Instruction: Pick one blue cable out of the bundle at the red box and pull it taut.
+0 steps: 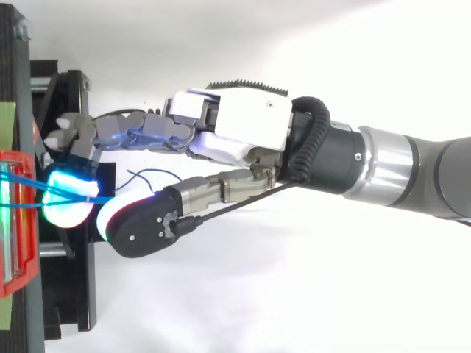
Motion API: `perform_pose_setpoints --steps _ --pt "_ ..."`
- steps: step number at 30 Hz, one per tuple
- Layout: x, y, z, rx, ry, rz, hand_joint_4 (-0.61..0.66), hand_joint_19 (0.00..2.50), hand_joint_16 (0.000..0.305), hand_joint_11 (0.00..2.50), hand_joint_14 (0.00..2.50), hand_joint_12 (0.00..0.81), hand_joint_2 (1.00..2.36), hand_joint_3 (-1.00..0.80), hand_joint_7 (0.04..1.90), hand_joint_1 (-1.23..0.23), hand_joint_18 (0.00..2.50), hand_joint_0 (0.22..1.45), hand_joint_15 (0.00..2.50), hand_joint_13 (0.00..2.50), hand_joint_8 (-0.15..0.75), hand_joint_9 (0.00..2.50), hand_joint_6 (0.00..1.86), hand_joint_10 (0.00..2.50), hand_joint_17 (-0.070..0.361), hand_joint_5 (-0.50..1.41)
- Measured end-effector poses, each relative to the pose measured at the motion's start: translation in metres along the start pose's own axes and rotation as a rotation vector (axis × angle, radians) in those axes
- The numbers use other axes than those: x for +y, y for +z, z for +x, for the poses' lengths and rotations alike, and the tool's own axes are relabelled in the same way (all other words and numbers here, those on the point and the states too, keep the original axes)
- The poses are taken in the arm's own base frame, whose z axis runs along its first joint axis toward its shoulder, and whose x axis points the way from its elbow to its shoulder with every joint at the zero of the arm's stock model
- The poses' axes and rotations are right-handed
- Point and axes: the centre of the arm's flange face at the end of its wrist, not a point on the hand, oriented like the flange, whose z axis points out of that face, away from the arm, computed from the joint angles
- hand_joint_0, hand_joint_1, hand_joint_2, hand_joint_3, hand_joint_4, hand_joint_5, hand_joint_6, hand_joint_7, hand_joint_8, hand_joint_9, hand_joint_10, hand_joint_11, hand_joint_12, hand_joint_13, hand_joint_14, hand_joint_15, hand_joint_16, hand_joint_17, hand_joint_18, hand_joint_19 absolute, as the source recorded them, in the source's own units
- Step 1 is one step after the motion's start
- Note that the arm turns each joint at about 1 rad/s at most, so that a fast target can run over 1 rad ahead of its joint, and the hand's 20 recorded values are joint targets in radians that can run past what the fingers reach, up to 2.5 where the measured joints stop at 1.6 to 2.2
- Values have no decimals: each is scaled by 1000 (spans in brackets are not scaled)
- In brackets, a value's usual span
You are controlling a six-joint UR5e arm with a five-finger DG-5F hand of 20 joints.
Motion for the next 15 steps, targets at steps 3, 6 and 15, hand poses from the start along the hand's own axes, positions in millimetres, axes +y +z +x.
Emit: perform_pose_setpoints --steps 3,6,15 --pt "0 0 -2 0 -1 0 380 82 64 43 1 370 1003 -454 1062 -573 0 587 10 0 320 226 502 0 145 -149" --pt "0 0 -5 2 -1 0 361 85 64 49 0 370 1005 -434 1125 -580 0 595 7 0 322 246 502 2 144 -142" --pt "-1 0 -16 11 -6 9 287 77 63 60 0 370 1010 -365 1249 -612 0 618 7 0 321 260 519 1 143 -131"
